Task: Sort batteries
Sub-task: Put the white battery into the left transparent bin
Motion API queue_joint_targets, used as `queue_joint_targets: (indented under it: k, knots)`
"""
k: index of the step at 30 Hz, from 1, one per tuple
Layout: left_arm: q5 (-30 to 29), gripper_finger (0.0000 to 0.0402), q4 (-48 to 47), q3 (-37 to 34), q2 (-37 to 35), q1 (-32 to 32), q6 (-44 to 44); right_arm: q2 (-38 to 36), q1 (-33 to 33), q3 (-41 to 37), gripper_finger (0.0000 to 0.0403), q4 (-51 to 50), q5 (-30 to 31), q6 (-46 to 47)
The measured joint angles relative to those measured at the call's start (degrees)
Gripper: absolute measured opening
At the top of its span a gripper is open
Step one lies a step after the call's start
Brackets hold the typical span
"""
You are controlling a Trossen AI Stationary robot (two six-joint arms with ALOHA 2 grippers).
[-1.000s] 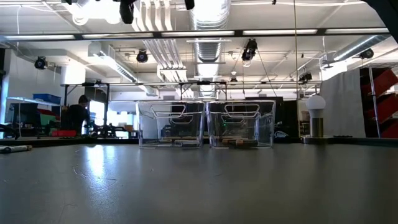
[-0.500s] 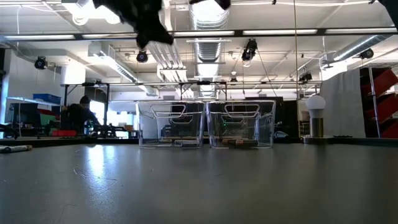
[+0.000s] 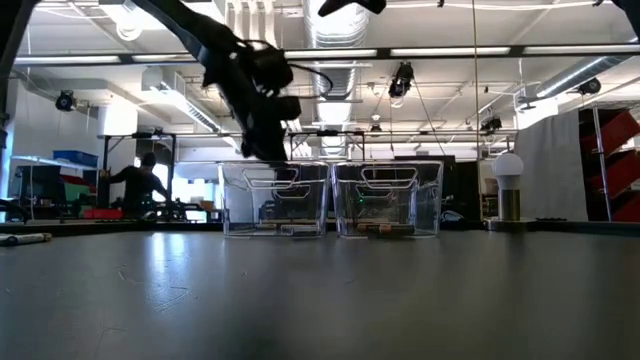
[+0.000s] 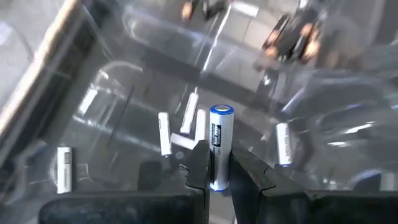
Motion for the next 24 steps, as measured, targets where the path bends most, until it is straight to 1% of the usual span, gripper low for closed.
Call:
queue_joint_targets:
  k: [4, 9, 13, 16, 24]
  knots:
    - [0.0, 0.0019, 0.0, 1.0, 3.4, 0.0, 0.5, 0.0, 0.0, 0.0, 0.0156, 0.0, 0.1, -0.1]
    - [-0.2, 0.0019, 0.0, 1.6, 5.6, 0.0, 1.3, 0.0, 0.0, 0.0, 0.0148, 0.0, 0.2, -0.2]
    - [-2.4, 0.0018, 0.3, 1.7, 7.9, -0.1, 2.6, 0.0, 0.0, 0.0, 0.0141, 0.0, 0.2, -0.3]
    - [-2.5, 0.0018, 0.1, 1.7, 10.1, -0.2, 2.6, 0.0, 0.0, 0.0, 0.0136, 0.3, 0.2, -1.0]
    - [-2.5, 0.0018, 0.1, 1.7, 13.0, -2.3, 2.7, 0.0, 0.0, 0.0, 0.012, 1.3, 0.2, -1.7]
